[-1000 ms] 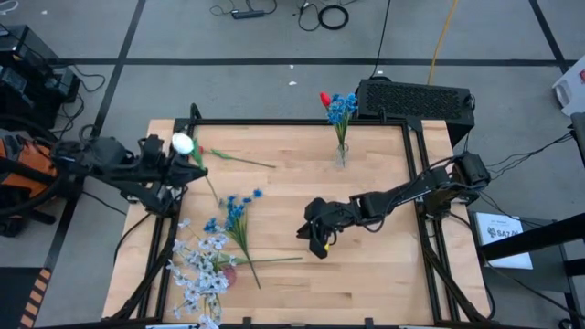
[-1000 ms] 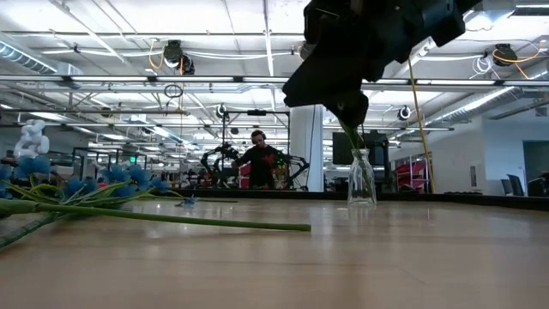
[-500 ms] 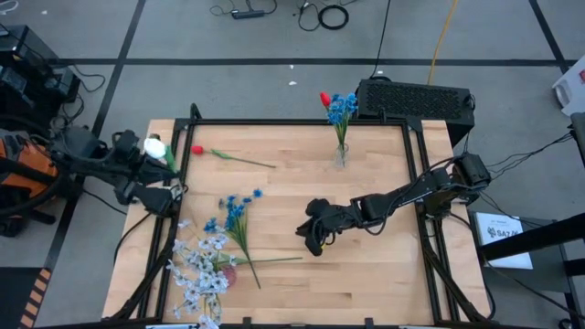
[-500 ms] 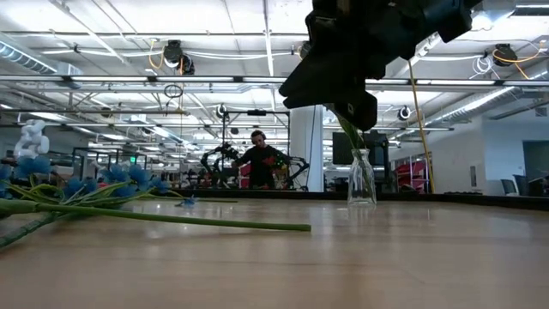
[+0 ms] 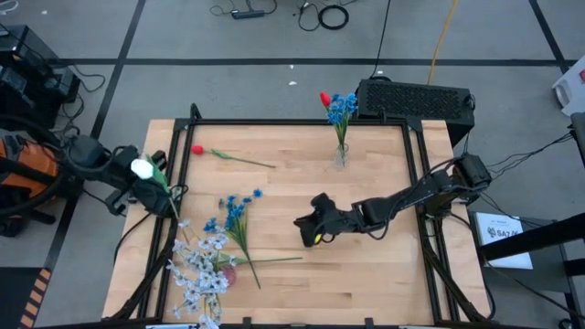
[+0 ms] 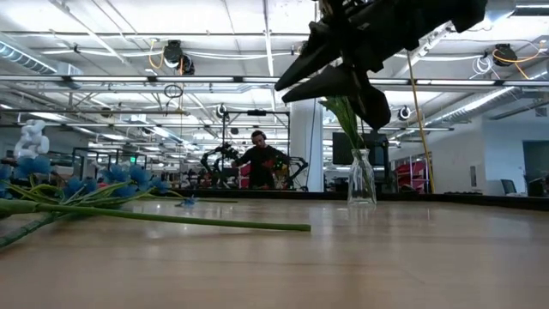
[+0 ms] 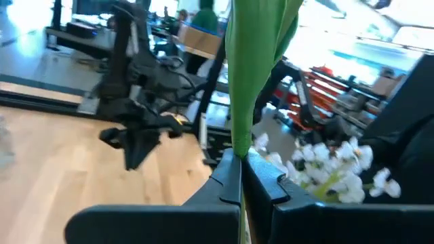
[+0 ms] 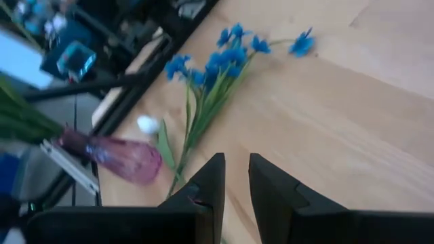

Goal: Sort flowers into vase by color
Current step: Put the top white flowers into the pink vase

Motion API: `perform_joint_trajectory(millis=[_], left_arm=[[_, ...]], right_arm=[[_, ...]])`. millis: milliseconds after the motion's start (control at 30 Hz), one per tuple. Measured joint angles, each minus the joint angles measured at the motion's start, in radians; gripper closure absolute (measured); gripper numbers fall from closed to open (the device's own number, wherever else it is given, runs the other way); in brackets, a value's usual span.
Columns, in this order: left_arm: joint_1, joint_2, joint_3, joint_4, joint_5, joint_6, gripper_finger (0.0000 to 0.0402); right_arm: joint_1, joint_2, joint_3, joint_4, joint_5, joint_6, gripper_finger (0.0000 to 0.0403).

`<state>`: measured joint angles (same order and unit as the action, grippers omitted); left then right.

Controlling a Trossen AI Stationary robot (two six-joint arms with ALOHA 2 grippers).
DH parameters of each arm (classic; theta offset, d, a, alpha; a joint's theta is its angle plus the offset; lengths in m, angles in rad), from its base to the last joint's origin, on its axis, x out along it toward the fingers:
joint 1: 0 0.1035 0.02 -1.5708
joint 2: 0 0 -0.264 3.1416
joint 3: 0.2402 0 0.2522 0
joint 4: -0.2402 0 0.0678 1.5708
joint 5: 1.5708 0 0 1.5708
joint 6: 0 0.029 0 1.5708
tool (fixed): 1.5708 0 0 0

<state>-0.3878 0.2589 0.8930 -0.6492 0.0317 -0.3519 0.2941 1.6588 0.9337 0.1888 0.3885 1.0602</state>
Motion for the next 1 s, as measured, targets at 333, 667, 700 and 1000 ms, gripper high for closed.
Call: perform_joint_trajectory(millis=[333,667,700,1000], left_arm=[[0.000,-0.043,-0.104,0.105,0.181,-0.012,0.0401],[0.000,-0.057,-0.101,0.120,0.268,-0.050,0.0401],[0.000,-0.052,-0.105,0.137,0.256,-0.038,0.0401],[-0.015,0.090,-0.168,0.286,0.246,-0.014,0.0401]], right_arm=[[0.009,0.000,0.001,0.055,0.088,0.069,0.0344],[0.009,0.000,0.001,0.065,0.094,0.085,0.0344],[0.009,0.000,0.001,0.066,0.105,0.085,0.0344],[0.009,0.000,0.001,0.070,0.142,0.085,0.0344]])
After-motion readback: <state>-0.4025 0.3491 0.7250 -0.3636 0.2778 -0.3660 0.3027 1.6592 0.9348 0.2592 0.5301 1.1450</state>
